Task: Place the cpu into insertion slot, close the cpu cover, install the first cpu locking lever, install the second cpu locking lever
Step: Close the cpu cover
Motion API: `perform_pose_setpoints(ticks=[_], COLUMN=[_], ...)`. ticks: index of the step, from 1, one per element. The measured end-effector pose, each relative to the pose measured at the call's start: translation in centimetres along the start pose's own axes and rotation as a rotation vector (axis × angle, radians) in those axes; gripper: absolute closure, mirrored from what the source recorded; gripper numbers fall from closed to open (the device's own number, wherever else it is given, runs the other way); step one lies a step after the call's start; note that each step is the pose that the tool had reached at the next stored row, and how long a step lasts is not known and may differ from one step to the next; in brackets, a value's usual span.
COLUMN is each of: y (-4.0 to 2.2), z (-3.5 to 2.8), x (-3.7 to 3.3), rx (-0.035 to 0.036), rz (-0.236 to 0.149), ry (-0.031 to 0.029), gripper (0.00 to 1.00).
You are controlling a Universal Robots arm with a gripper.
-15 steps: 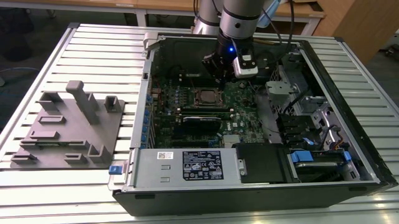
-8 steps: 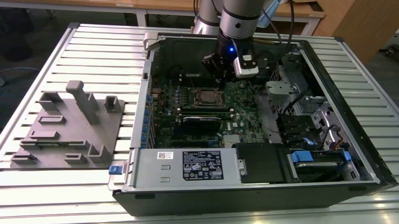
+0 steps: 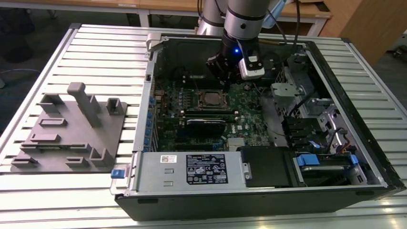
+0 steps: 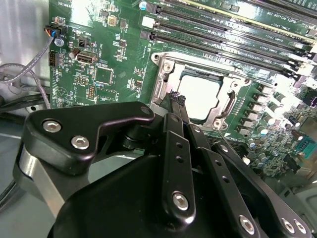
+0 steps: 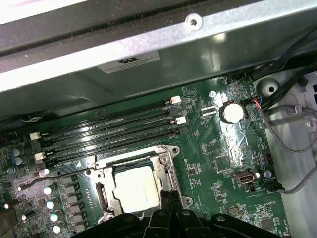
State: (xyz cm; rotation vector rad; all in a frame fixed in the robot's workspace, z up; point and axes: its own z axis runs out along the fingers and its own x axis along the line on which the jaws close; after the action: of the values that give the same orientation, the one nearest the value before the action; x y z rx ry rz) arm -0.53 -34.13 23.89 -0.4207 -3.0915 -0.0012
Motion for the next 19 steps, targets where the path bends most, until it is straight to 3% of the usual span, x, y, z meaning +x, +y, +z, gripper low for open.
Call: perform_pose_setpoints(ticks=[19], y=[-0.08], z=[0.01], x=[0.27], rx=[0.0002], rz=[0.000], ry=[0.0000], gripper=[0.89])
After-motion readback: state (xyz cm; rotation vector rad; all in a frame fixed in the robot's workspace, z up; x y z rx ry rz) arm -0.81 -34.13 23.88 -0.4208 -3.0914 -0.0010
